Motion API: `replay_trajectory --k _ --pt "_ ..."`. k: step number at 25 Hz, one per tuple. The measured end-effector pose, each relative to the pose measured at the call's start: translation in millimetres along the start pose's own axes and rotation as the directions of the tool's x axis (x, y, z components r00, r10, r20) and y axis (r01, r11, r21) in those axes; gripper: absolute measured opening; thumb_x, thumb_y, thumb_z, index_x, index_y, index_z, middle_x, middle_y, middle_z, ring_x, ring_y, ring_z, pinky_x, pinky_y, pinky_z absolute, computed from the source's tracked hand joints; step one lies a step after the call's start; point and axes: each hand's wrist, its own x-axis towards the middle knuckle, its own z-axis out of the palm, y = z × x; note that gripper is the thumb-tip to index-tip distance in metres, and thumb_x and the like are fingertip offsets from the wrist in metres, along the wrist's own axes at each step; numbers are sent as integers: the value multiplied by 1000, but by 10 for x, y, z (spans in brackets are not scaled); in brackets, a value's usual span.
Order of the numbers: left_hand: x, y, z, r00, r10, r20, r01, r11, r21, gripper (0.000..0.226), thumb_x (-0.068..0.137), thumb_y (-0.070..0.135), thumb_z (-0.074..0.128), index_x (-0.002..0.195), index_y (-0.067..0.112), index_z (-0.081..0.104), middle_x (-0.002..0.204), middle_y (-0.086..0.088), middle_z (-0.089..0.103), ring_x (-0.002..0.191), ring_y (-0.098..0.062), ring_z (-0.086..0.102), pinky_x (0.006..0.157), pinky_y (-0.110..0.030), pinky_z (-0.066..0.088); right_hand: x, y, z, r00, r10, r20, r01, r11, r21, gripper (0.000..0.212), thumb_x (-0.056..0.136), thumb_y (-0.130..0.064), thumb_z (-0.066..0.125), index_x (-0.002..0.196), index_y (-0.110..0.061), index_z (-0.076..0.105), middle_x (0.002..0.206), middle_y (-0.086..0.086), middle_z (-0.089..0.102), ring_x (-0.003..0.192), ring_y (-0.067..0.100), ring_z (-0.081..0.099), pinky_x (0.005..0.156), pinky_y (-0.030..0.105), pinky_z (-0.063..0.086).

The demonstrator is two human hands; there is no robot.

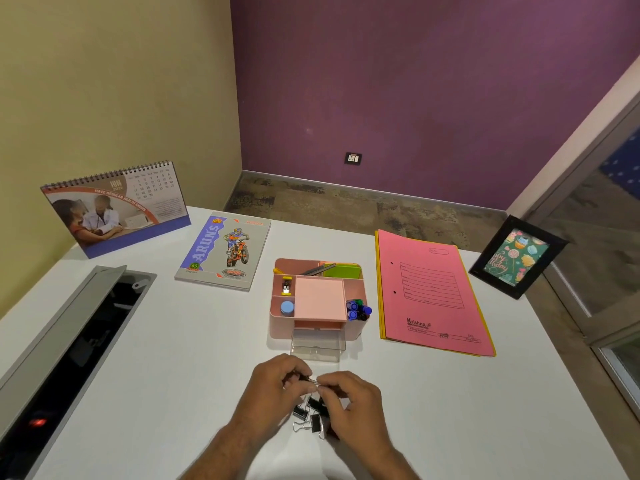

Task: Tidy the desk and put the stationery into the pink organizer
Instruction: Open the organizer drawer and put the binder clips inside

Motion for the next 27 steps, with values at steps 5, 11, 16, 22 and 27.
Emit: replay_trajectory --k 5,11,16,22,27 --pt "-26 -45 -29 988 -136 -72 141 987 73 37 60 31 91 88 38 67 82 6 68 70 -8 62 66 -19 54 263 -58 -157 985 -62 -163 58 998 -27 27 78 3 75 88 -21 80 85 -16 70 79 1 67 70 18 55" --pt "-190 -184 61 978 -207 -31 195 843 502 39 60 59 74 80 35 51 82 11 55 76 -3 53 63 -17 38 683 -126 -178 991 -128 33 131 908 -399 15 84 -6 70 95 -14 76 97 -3 73 87 11 67 81 23 55" --pt "-161 -170 122 974 -222 -46 211 812 544 35 65 55 72 71 33 47 79 11 51 73 -4 49 59 -18 34 859 -129 -89 957 -46 286 207 799 -564 28 83 -3 65 109 -11 70 113 2 65 99 21 63 83 25 49" --pt "-171 -165 143 973 -212 -88 226 827 515 29 65 46 72 62 31 48 71 11 57 71 -3 52 55 -19 35 880 -93 -66 933 -29 358 262 737 -623 33 85 -6 59 115 -13 69 120 2 68 108 21 61 91 29 50" --pt "-176 -144 153 981 -162 -108 194 855 482 28 64 29 69 65 32 41 64 9 55 59 -5 48 51 -17 32 698 -112 -135 942 -304 139 334 826 -454 36 62 5 80 95 -10 78 99 4 77 90 21 73 78 33 59"
